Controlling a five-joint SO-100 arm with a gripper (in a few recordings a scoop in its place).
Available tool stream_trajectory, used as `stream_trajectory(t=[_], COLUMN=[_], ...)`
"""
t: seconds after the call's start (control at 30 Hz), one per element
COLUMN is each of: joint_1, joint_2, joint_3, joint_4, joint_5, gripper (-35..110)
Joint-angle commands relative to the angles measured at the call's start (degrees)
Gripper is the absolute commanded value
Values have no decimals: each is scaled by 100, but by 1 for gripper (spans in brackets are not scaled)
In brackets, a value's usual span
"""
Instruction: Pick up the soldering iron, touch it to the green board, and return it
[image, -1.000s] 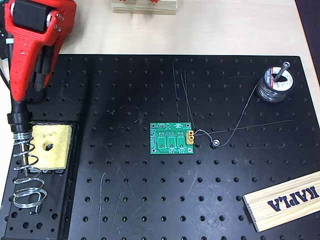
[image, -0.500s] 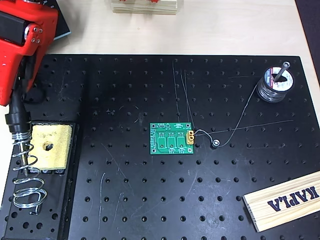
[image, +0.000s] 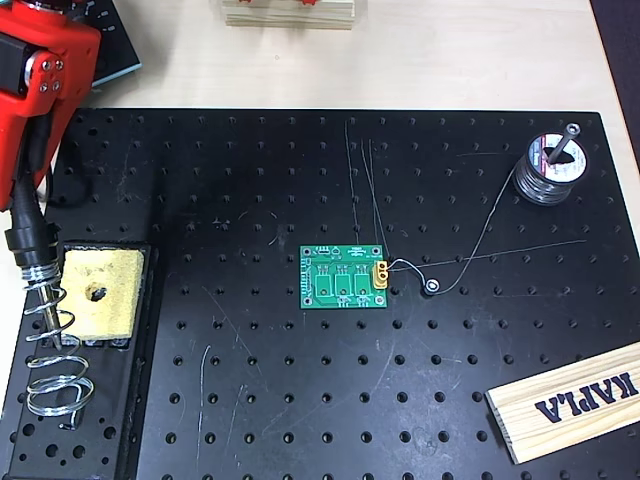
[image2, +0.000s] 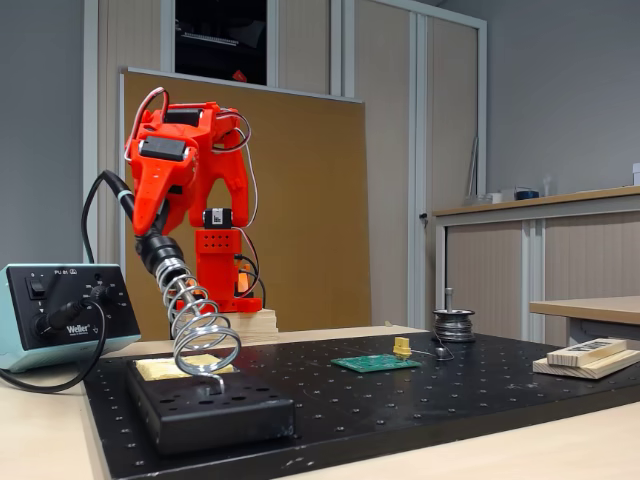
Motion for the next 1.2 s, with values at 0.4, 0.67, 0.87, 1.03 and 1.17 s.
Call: stream_trajectory(t=[0.4, 0.67, 0.87, 1.03, 1.17], joint_1=[466, 747, 1020, 1107, 650], joint_2=[2443, 3252, 4061, 5089, 5660], joint_3=[1204, 1635, 1925, 2109, 2197], joint_4=[1274, 1652, 2065, 2760, 3190], joint_5=[-9, -97, -193, -149, 114], gripper=[0, 0, 0, 0, 0])
